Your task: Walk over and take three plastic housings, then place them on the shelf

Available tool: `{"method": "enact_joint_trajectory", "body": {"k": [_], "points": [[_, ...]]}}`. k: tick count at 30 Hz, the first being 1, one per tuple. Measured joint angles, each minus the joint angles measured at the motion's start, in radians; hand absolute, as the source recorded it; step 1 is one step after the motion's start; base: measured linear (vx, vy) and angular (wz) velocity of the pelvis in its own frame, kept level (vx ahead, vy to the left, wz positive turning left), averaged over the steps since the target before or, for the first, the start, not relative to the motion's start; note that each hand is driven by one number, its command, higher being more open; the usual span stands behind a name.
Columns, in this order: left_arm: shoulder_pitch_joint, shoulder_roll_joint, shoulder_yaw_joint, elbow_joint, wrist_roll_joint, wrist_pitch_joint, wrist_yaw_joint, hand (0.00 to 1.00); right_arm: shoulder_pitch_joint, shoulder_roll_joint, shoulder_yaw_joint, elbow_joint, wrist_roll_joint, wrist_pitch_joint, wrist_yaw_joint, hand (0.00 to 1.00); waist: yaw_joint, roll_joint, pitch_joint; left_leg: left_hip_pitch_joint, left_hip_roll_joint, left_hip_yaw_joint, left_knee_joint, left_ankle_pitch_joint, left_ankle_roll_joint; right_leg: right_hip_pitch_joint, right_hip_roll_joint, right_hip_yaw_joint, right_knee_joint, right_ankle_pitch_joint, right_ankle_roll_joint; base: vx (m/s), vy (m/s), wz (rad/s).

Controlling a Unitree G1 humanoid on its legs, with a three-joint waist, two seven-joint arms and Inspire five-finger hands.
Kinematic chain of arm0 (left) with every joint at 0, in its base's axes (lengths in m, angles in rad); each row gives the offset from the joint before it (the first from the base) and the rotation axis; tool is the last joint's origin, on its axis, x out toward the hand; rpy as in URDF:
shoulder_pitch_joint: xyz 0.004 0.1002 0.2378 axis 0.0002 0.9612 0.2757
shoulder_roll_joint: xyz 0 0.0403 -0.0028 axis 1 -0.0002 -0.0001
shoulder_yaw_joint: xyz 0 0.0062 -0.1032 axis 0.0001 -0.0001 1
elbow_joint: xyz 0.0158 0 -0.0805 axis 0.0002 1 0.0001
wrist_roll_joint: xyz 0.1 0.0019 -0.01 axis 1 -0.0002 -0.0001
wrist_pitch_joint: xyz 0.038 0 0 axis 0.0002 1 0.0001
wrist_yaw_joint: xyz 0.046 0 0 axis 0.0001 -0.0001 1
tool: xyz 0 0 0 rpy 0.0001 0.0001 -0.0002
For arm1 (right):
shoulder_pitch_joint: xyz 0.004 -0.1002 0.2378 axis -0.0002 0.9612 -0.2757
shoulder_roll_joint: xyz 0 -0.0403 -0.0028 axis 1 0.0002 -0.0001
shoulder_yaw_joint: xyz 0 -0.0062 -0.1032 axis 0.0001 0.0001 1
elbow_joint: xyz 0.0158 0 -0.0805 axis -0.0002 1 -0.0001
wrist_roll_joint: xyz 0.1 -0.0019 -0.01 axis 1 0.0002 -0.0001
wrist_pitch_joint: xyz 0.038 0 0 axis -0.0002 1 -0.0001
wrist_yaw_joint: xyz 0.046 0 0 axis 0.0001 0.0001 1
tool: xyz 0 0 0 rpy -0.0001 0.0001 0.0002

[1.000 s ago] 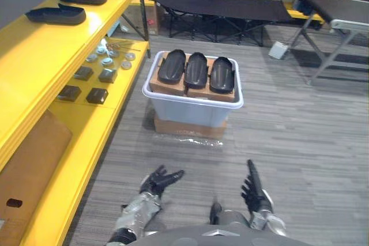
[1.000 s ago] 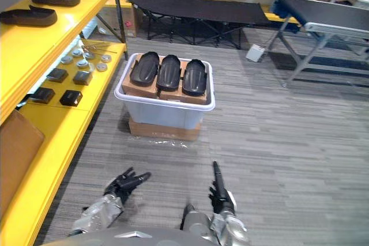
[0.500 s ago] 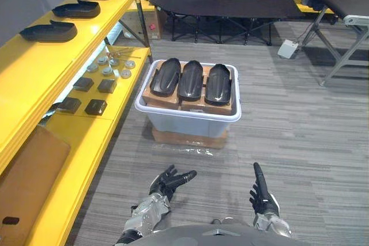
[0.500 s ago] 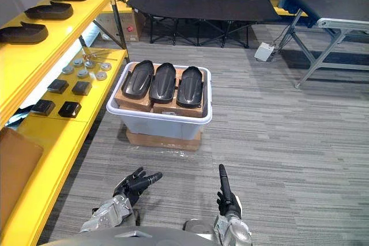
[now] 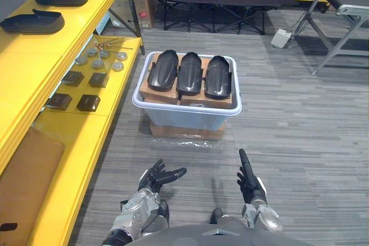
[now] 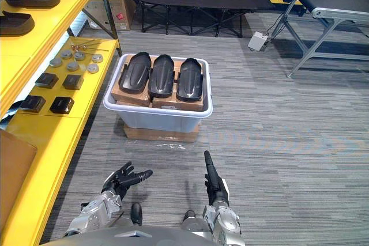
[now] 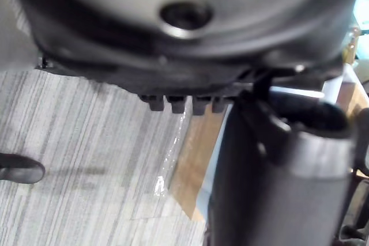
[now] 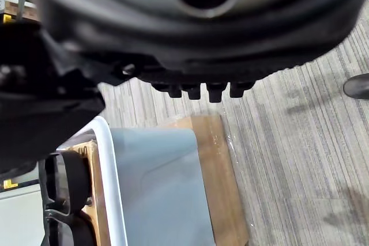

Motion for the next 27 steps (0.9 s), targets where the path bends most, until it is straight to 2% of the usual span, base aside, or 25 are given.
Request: {"method": "enact_joint_trajectory", "body": {"k": [7, 10, 12, 15, 16, 17, 19, 20, 21, 22, 23, 26, 27], "points": [[0.020, 0.004, 0.065, 0.002, 0.031, 0.041, -0.002, 1.00, 0.000, 0.001, -0.084, 0.029, 0.050, 0.025, 0.040, 1.00, 0.003, 0.002, -0.001, 0.017, 0.003, 0.029, 0.001, -0.010, 0.001, 0.002, 0.002, 0.026, 0.003, 0.000, -0.001, 0.00, 0.001, -0.10], [0.033, 0.004, 0.089, 0.002, 0.082, 0.043, -0.003, 1.00, -0.003, 0.001, -0.112, 0.028, 0.084, 0.036, 0.039, 1.00, 0.011, -0.001, 0.001, 0.014, 0.006, 0.069, 0.087, -0.080, 0.003, -0.015, -0.009, 0.073, 0.062, -0.027, -0.005, 0.02, 0.041, -0.45], [0.038, 0.005, 0.087, 0.001, 0.092, 0.059, -0.014, 1.00, 0.009, 0.002, -0.134, 0.025, 0.100, 0.049, 0.035, 1.00, 0.005, -0.010, 0.004, 0.005, -0.001, 0.075, 0.177, -0.155, 0.010, -0.047, -0.039, 0.092, 0.198, -0.100, 0.012, 0.00, 0.054, -0.14], [0.040, 0.001, 0.086, -0.003, 0.094, 0.062, -0.034, 1.00, 0.024, 0.004, -0.143, 0.023, 0.100, 0.050, 0.033, 1.00, -0.011, -0.007, 0.008, -0.010, 0.011, 0.074, 0.249, -0.204, 0.023, -0.124, -0.056, 0.089, 0.387, -0.112, 0.041, -0.01, 0.051, -0.06], [0.041, 0.000, 0.086, -0.010, 0.093, 0.064, -0.033, 1.00, 0.027, 0.010, -0.142, 0.023, 0.099, 0.053, 0.034, 1.00, -0.014, -0.003, 0.017, -0.005, 0.026, 0.072, 0.255, -0.209, 0.025, -0.148, -0.055, 0.084, 0.414, -0.114, 0.039, -0.01, 0.045, 0.00], [0.044, 0.003, 0.086, -0.020, 0.092, 0.070, -0.033, 1.00, 0.035, 0.021, -0.141, 0.023, 0.099, 0.054, 0.037, 1.00, -0.016, 0.002, 0.027, 0.000, 0.037, 0.070, 0.257, -0.212, 0.023, -0.150, -0.048, 0.079, 0.379, -0.129, 0.017, 0.00, 0.000, 0.00], [0.043, 0.017, 0.091, -0.035, 0.083, 0.078, -0.029, 1.00, 0.040, 0.042, -0.141, 0.023, 0.099, 0.058, 0.041, 1.00, -0.014, -0.010, 0.034, -0.002, 0.063, 0.069, 0.275, -0.225, 0.009, -0.167, -0.029, 0.092, 0.289, -0.120, 0.026, 0.02, -0.039, -0.02], [0.044, 0.023, 0.091, -0.037, 0.081, 0.080, -0.029, 1.00, 0.040, 0.049, -0.140, 0.023, 0.099, 0.057, 0.047, 1.00, -0.013, -0.020, 0.038, -0.004, 0.077, 0.070, 0.296, -0.240, -0.007, -0.173, -0.021, 0.101, 0.206, -0.097, 0.037, 0.07, -0.152, -0.07], [0.044, 0.026, 0.091, -0.039, 0.078, 0.081, -0.028, 1.00, 0.045, 0.052, -0.141, 0.022, 0.096, 0.056, 0.060, 1.00, -0.012, -0.045, 0.037, -0.009, 0.078, 0.072, 0.329, -0.262, -0.024, -0.171, -0.021, 0.119, 0.151, -0.049, 0.029, 0.08, -0.177, -0.02], [0.045, 0.025, 0.091, -0.038, 0.074, 0.082, -0.027, 1.00, 0.051, 0.053, -0.141, 0.021, 0.092, 0.055, 0.065, 1.00, -0.013, -0.058, 0.035, -0.010, 0.079, 0.069, 0.349, -0.273, -0.034, -0.171, -0.026, 0.125, 0.163, -0.007, 0.021, 0.15, -0.282, 0.12], [0.045, 0.013, 0.091, -0.038, 0.073, 0.084, -0.027, 1.00, 0.068, 0.050, -0.146, 0.017, 0.075, 0.050, 0.068, 1.00, -0.013, -0.059, 0.034, -0.007, 0.088, 0.055, 0.371, -0.293, -0.049, -0.172, -0.020, 0.127, 0.200, 0.024, -0.003, 0.12, -0.204, 0.22], [0.040, -0.046, 0.089, -0.040, 0.073, 0.082, -0.028, 1.00, 0.096, 0.048, -0.162, 0.003, 0.062, 0.029, 0.071, 1.00, -0.018, -0.008, 0.014, -0.018, 0.141, 0.017, 0.371, -0.313, -0.084, -0.178, 0.021, 0.082, 0.240, -0.035, -0.037, 0.20, -0.213, 0.24], [0.040, -0.058, 0.088, -0.040, 0.073, 0.080, -0.031, 1.00, 0.102, 0.050, -0.162, -0.007, 0.062, 0.026, 0.070, 1.00, -0.020, -0.001, 0.012, -0.018, 0.150, 0.010, 0.364, -0.314, -0.088, -0.177, 0.026, 0.068, 0.247, -0.048, -0.041, 0.24, -0.201, 0.45]]}}
